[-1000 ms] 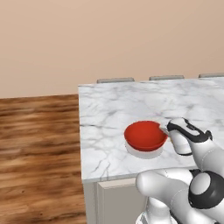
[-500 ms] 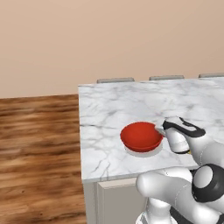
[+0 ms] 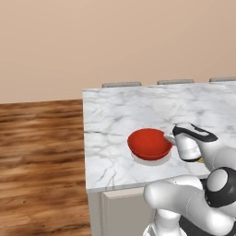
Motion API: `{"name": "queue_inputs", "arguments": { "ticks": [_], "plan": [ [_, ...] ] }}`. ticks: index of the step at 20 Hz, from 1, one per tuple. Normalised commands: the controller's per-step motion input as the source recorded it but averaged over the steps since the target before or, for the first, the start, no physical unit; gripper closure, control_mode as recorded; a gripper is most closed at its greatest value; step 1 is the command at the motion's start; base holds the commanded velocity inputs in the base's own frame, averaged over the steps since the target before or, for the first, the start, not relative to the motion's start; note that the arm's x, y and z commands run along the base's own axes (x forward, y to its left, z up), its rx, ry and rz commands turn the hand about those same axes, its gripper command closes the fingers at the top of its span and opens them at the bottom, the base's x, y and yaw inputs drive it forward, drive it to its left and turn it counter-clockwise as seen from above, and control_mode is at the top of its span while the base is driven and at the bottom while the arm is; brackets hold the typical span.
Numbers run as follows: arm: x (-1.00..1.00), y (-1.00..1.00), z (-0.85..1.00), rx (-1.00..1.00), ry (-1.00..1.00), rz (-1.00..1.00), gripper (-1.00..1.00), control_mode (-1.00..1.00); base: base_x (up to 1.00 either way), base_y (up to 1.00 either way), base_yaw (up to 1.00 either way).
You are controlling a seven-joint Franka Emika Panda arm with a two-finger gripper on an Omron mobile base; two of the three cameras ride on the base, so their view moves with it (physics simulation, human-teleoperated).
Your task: Move the bowls from the cabinet to the plates on the dining table.
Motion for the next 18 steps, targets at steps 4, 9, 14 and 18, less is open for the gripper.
{"name": "queue_inputs", "arguments": {
  "ticks": [4, 9, 14, 18],
  "plan": [
    [0.0, -0.01, -0.06, 0.0, 0.0, 0.0, 1.0, -1.0, 0.0, 0.0, 0.0],
    [0.0, 0.0, 0.0, 0.0, 0.0, 0.0, 1.0, -1.0, 0.0, 0.0, 0.0],
    [0.0, 0.0, 0.0, 0.0, 0.0, 0.0, -1.0, -1.0, 0.0, 0.0, 0.0],
    [0.0, -0.06, 0.15, 0.03, 0.0, 0.0, -1.0, -1.0, 0.0, 0.0, 0.0]
  ]
}}
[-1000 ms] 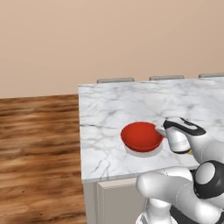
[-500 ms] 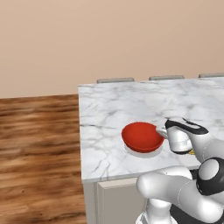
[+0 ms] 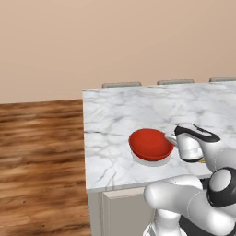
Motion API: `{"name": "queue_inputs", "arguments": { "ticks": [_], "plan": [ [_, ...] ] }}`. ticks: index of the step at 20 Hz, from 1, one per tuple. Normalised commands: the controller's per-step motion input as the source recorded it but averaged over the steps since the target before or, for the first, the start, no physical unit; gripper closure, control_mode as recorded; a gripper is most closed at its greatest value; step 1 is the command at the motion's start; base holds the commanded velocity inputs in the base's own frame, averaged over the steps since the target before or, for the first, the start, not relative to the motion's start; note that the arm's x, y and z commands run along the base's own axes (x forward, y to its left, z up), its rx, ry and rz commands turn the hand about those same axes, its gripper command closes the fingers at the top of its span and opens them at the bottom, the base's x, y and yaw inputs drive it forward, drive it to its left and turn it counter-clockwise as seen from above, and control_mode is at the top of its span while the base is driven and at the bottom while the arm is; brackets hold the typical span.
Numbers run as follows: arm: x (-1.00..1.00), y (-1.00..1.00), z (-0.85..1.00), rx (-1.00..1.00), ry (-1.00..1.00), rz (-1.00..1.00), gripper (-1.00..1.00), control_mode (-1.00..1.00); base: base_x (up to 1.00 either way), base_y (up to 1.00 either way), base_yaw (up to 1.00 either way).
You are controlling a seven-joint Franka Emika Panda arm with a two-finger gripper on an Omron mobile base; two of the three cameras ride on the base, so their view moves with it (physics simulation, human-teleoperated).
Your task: Move the bowls from the cabinet to the plates on the dining table.
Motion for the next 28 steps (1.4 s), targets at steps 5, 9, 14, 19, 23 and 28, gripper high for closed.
{"name": "queue_inputs", "arguments": {
  "ticks": [5, 9, 14, 19, 23, 28],
  "plan": [
    [-0.02, -0.14, 0.49, 0.05, 0.02, 0.0, -1.0, -1.0, 0.0, 0.0, 0.0],
    [-0.13, -0.17, 0.62, 0.03, 0.08, 0.0, -1.0, -1.0, 0.0, 0.0, 0.0],
    [-0.23, -0.21, 0.61, 0.0, 0.17, 0.0, -1.0, -1.0, 0.0, 0.0, 0.0],
    [-0.47, -0.18, 0.46, 0.0, 0.18, 0.02, -1.0, -1.0, 0.0, 0.0, 0.0],
    [-0.9, -0.09, 0.17, 0.0, 0.09, 0.1, -1.0, -1.0, 0.0, 0.0, 0.0],
    [-0.99, 0.04, 0.11, -0.01, 0.02, 0.13, -1.0, -1.0, 0.0, 0.0, 0.0]
  ]
}}
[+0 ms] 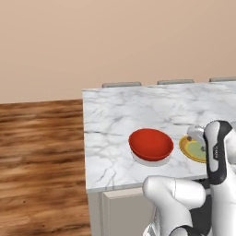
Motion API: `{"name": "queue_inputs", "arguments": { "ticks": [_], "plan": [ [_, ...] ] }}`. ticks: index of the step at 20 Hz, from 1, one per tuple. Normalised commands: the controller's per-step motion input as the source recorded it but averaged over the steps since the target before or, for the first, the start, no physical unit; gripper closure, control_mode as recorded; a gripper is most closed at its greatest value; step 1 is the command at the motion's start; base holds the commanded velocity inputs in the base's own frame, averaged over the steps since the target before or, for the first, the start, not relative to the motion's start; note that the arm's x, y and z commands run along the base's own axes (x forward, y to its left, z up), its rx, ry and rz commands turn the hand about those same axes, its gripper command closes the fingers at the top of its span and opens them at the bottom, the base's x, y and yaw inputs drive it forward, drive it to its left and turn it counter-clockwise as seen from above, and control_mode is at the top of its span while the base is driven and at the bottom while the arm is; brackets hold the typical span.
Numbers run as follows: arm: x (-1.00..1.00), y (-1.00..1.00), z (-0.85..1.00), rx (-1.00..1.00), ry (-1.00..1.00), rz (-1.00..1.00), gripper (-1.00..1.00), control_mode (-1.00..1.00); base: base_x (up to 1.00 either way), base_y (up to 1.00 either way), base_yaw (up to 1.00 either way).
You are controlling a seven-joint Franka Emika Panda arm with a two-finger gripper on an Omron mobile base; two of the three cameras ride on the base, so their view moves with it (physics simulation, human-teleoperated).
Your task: Move the bowls from the cabinet to the plates on the dining table.
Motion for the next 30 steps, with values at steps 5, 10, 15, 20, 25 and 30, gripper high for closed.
{"name": "queue_inputs", "arguments": {
  "ticks": [5, 10, 15, 20, 25, 30],
  "plan": [
    [-0.73, 0.26, 0.5, -0.05, 0.04, 0.14, -1.0, -1.0, 0.0, 0.0, 0.0],
    [-0.57, 0.33, 0.62, -0.09, 0.1, 0.15, -1.0, -1.0, 0.0, 0.0, 0.0],
    [-0.73, 0.32, 0.41, -0.14, 0.13, 0.13, -1.0, -1.0, 0.0, 0.0, 0.0],
    [-0.62, 0.1, 0.09, -0.08, -0.04, 0.07, -1.0, -1.0, 0.0, 0.0, 0.0],
    [0.0, 0.0, 0.0, 0.0, 0.0, 0.0, -1.0, -1.0, 0.0, 0.0, 0.0],
    [0.0, 0.0, 0.0, 0.0, 0.0, 0.0, -1.0, 1.0, -0.27, -0.07, 0.0]
  ]
}}
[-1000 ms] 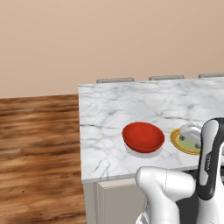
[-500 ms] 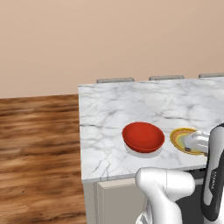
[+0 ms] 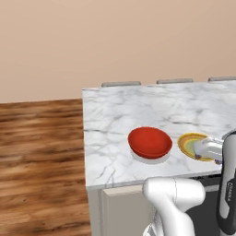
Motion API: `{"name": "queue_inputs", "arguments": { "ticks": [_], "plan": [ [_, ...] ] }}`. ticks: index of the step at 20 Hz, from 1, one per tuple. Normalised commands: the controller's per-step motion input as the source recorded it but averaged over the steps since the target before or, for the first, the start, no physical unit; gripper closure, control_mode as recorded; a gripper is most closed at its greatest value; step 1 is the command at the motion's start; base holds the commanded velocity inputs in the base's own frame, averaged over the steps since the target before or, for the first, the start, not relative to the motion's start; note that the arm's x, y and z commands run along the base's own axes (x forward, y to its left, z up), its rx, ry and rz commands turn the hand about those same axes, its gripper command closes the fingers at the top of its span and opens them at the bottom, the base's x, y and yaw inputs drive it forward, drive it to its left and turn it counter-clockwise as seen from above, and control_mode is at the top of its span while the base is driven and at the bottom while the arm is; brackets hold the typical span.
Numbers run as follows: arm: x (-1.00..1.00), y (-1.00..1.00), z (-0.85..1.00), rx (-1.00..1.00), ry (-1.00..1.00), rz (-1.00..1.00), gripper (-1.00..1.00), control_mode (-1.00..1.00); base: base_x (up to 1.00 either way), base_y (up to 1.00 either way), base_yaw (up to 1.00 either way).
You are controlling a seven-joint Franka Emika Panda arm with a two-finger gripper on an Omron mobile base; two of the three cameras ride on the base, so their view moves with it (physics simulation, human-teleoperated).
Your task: Move the bowls from the cabinet to the plates on the dining table.
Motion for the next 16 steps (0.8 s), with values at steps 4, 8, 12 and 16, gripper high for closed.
{"name": "queue_inputs", "arguments": {
  "ticks": [4, 8, 12, 16],
  "plan": [
    [0.0, 0.0, 0.0, 0.0, 0.0, 0.0, -1.0, 1.0, -0.96, -0.27, 0.0],
    [0.0, 0.0, 0.0, 0.0, 0.0, 0.0, -1.0, 1.0, -0.89, -0.25, 0.0],
    [0.0, 0.0, 0.0, 0.0, 0.0, 0.0, -1.0, 1.0, -0.06, -0.01, 0.0],
    [0.0, 0.0, 0.0, 0.0, 0.0, 0.0, -1.0, 1.0, -0.07, -0.13, -0.16]
  ]
}}
